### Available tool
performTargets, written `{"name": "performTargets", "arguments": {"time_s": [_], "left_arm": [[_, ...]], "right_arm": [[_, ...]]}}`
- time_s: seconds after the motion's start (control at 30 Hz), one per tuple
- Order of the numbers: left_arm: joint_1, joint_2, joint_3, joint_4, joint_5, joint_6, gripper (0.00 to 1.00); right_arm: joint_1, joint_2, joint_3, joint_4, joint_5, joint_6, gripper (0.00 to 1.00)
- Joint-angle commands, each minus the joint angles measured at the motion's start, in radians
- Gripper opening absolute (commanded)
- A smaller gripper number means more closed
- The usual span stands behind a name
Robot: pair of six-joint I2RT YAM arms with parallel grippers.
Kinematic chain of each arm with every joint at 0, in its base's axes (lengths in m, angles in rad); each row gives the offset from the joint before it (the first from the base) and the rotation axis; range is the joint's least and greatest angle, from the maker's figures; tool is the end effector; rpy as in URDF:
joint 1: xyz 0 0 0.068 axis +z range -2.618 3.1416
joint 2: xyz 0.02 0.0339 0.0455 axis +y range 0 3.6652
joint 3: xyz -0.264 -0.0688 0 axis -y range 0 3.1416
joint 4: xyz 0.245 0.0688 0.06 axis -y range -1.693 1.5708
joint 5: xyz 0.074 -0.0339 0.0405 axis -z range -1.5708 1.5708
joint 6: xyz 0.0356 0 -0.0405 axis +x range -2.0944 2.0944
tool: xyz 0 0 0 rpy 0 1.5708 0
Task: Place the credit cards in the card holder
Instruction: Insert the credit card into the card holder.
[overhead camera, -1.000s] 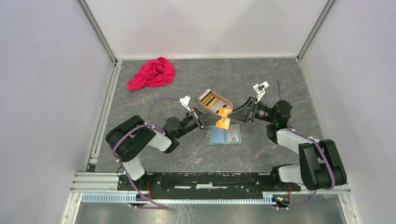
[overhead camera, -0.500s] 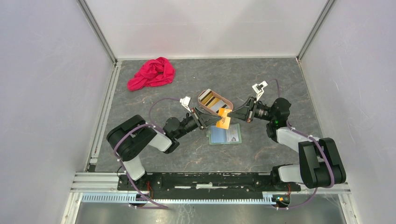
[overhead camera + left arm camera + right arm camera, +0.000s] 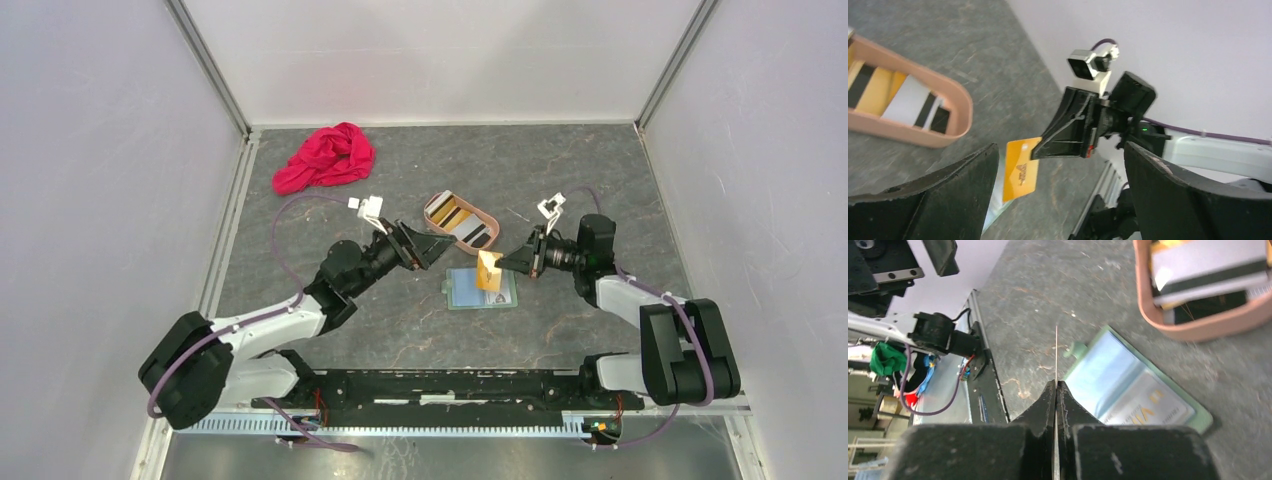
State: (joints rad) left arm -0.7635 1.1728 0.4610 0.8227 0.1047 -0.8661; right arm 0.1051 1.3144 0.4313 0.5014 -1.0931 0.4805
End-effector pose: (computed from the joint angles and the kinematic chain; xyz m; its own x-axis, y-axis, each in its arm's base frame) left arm 0.1788 -0.1763 0.2544 -0.5292 -0.5422 -0.6526 0.5550 0.3606 -0.7496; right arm 0.2342 0.0565 0.1840 -0.7296 0.1367 -0.6700 -0.5983 0.3468 0.7223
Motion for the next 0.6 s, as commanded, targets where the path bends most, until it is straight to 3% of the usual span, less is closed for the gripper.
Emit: {"name": "performTargets", "arguments": {"time_s": [0.0,0.2,0.57], "left_arm": [[0.000,0.047,-0.018,-0.144,-0.041,0.077,1.00],[-0.006,0.186,0.064,-0.240,0.027,0.107,0.83],[-0.029,0.243,0.073,-0.286,-0.028,0.073,0.78]], "right_arm": [[-0.015,0.008,-0.057,-0.043,0.127,-0.027,0.00],[-0.026,0.057,-0.100,-0.026,0.168,0.012,0.00],[-0.056,0.159,-0.101,0.066,0.138,0.099,0.00]]}}
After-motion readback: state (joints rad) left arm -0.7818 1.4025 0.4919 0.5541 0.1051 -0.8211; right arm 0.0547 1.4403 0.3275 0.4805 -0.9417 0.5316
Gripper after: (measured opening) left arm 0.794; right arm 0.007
